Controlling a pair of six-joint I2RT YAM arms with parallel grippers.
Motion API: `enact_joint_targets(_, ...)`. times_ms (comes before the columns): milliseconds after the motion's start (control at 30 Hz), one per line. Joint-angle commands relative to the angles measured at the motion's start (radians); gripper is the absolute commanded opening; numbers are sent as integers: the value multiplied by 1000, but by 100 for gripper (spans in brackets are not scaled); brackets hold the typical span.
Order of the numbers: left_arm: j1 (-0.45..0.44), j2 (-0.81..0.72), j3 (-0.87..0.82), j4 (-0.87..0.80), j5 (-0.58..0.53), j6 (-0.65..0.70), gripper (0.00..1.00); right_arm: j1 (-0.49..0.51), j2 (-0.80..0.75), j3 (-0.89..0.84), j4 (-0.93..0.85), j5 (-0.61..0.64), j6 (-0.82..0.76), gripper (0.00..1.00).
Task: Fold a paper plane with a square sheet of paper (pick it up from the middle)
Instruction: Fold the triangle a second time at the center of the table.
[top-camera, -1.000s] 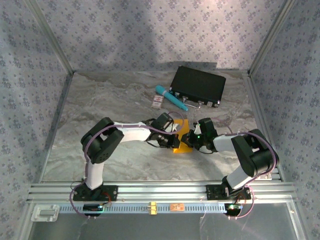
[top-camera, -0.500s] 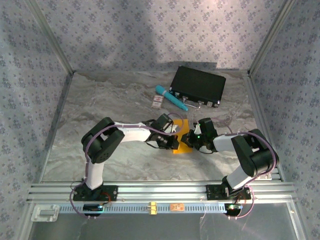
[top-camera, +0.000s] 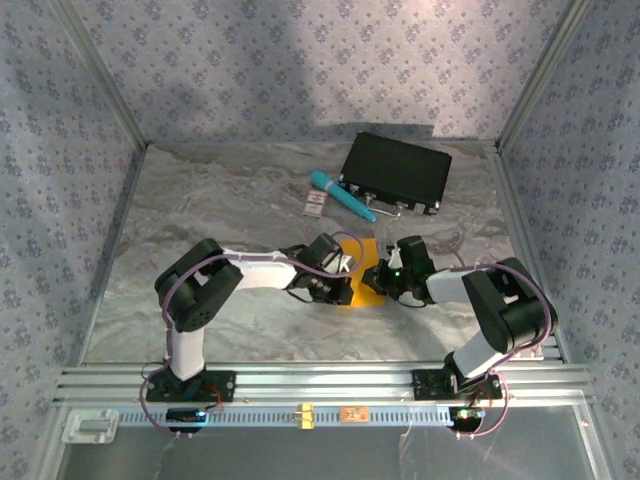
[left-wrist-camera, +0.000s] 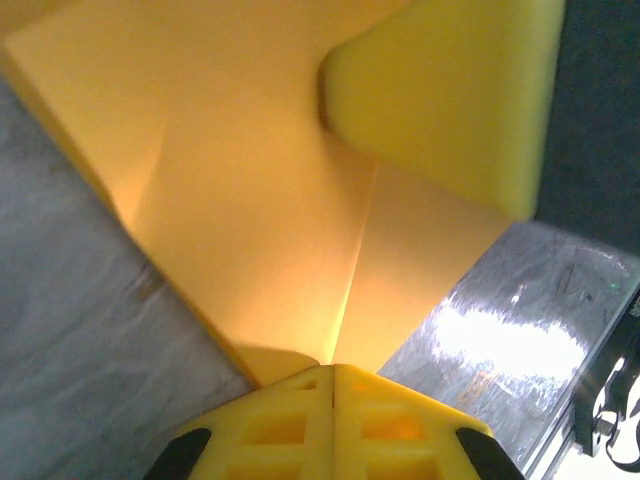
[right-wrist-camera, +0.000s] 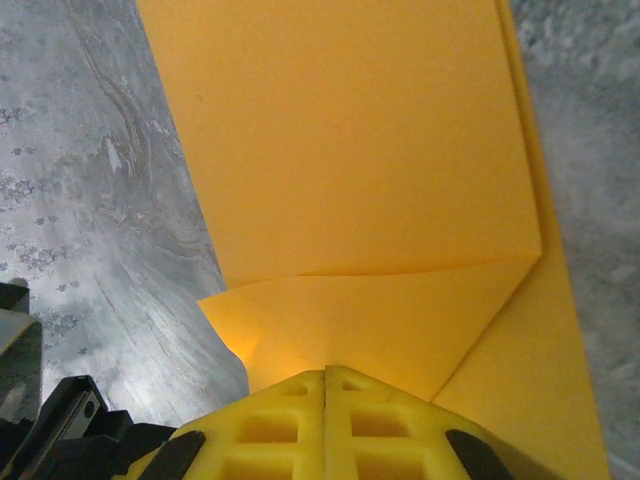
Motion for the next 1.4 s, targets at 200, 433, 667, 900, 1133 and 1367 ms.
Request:
enact_joint_targets(200,-19,-88,-87,-79,-43,25,0,-10,32,-32,-74,62,1,0)
enact_joint_targets(433,-16,-205,-77,-30,-81,11,0,-11,21,-33,-75,63,5,0)
enact_joint_targets(667,13,-100,32,16,-25,-25,0,-10,23,-32,-71,63,7,0)
enact_joint_targets(900,13,24,112,16,-34,-42,0,-11,26,-32,-62,56,9,0)
enact_joint_targets(1133,13,64,101,-65,-72,-11,0,-16,8,-30,-63,51,7,0)
enact_joint_targets(1367,13,66,21,-55,-85,-13,0,-17,-59,-2,-72,31,-30,0)
